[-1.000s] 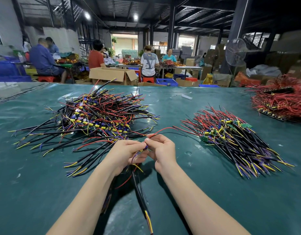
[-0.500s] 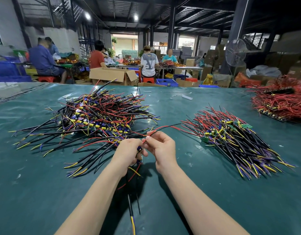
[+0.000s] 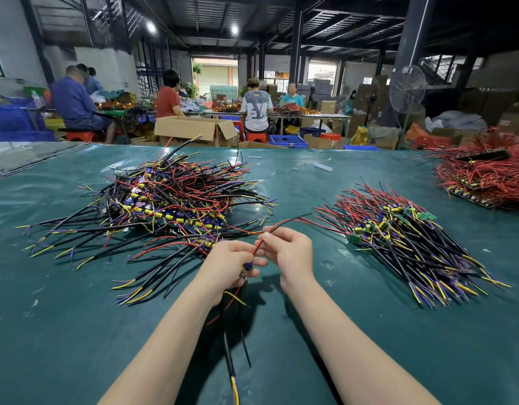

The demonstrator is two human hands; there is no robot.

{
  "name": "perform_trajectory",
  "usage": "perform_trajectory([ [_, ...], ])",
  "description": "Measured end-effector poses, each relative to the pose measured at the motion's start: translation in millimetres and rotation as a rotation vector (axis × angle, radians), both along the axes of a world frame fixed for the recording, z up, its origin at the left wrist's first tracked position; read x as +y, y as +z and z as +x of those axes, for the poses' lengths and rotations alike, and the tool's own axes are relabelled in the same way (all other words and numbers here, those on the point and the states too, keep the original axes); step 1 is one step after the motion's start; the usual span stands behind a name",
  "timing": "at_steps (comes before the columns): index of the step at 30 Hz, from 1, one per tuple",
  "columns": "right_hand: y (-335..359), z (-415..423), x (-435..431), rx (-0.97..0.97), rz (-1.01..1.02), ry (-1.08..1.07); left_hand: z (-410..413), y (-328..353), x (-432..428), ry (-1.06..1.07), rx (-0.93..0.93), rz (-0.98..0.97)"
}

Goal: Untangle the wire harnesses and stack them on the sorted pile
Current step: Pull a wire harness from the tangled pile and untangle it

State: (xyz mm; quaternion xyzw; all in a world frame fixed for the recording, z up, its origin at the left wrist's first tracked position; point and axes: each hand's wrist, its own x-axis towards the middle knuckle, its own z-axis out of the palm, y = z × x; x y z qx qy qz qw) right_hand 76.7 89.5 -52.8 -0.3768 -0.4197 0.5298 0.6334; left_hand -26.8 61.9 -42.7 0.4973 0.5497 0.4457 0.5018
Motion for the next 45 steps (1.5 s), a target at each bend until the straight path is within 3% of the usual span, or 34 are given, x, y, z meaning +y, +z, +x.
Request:
perform_trajectory([
  [4,-2,2,4,-0.269,0.060,-0.104,2,0,-1,0.035,-0.007,0.024],
  [11,-2,0,-4,-0.095,-0.034,0.300,-4,-2,-1,0.074,-0.083,0.054],
  [17,-1,-6,-4,0.299,-0.335,0.407,-2,0,0,0.103,-0.119,0.063],
  [20,2,1,2,0.418,-0.315,0.372,-3,2,1,0.066,-0.132,0.046],
  [27,6,15,7,0.414,-0.238,0.199,-5,3,-2,-0.048,-0.080,-0.007],
  [36,7,19,6,0.157,-0.192,0.089,-4,4,-2,-0.068,0.124,0.120],
  [40,6,18,7,0.062,-0.135,0.025,-4,1,-3,-0.033,0.119,0.127],
  [45,7,22,11,0.127,-0.108,-0.031,-5,2,-4,-0.112,0.125,0.112],
])
